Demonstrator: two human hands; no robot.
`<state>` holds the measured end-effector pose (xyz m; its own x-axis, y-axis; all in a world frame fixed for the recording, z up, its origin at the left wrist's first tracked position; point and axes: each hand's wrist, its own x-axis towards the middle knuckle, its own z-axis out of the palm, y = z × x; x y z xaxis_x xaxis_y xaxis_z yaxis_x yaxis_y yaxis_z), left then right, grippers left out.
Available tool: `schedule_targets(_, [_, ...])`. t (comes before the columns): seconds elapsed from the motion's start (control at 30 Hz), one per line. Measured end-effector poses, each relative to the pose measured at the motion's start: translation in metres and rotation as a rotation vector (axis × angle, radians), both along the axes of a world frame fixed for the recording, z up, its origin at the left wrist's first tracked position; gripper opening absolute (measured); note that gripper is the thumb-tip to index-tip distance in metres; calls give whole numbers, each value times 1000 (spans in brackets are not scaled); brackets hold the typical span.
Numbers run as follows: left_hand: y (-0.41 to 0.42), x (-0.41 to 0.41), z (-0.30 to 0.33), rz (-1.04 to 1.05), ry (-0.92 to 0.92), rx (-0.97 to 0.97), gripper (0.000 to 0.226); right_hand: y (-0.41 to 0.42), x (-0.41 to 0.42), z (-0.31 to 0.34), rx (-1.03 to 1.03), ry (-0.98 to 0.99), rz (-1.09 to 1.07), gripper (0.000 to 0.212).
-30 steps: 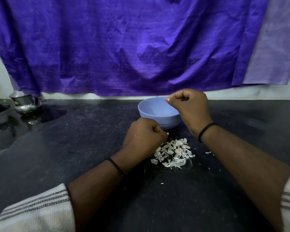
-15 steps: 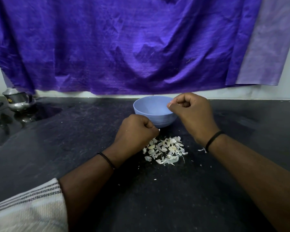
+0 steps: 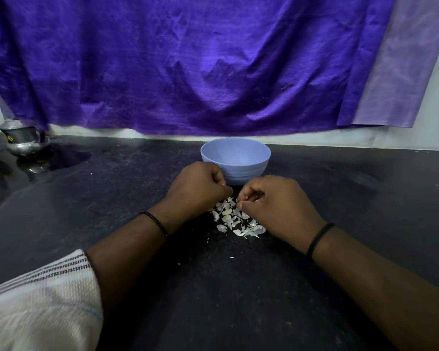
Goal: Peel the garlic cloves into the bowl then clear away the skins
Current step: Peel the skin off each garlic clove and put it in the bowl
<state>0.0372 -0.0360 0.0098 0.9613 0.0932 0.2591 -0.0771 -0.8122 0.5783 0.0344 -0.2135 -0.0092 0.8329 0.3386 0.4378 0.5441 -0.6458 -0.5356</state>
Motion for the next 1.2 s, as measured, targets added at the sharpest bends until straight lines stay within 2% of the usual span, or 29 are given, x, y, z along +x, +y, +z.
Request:
schedule_targets(0.1, [1, 1, -4, -9, -47, -21, 20, 6, 1, -2, -38, -37, 47, 2])
schedule_targets(0.17, [3, 3, -6, 17, -62, -33, 35, 10, 1, -3, -81, -68, 73, 4])
schedule_targets(0.23, [4, 4, -6, 36, -67, -28, 40, 13, 1, -4, -106, -93, 85, 4])
schedule_targets(0.43, [3, 2, -3, 41, -96, -39, 19, 17, 6, -9, -146, -83, 78, 7])
schedule_targets(0.6, [2, 3, -7, 42, -168, -62, 16, 16, 4, -6, -206, -65, 74, 5])
schedule_targets(0.83, [-3, 1, -9, -9, -302, -211, 21, -3, 0, 9, 154, 97, 88, 9])
schedule_targets(1.0, [-12, -6, -6, -220, -217, -433, 18, -12, 4, 15, 365, 148, 62, 10])
schedule_targets(1.2, [-14, -10, -7, -312, -191, -499, 6, -13, 7, 15, 538, 234, 55, 7])
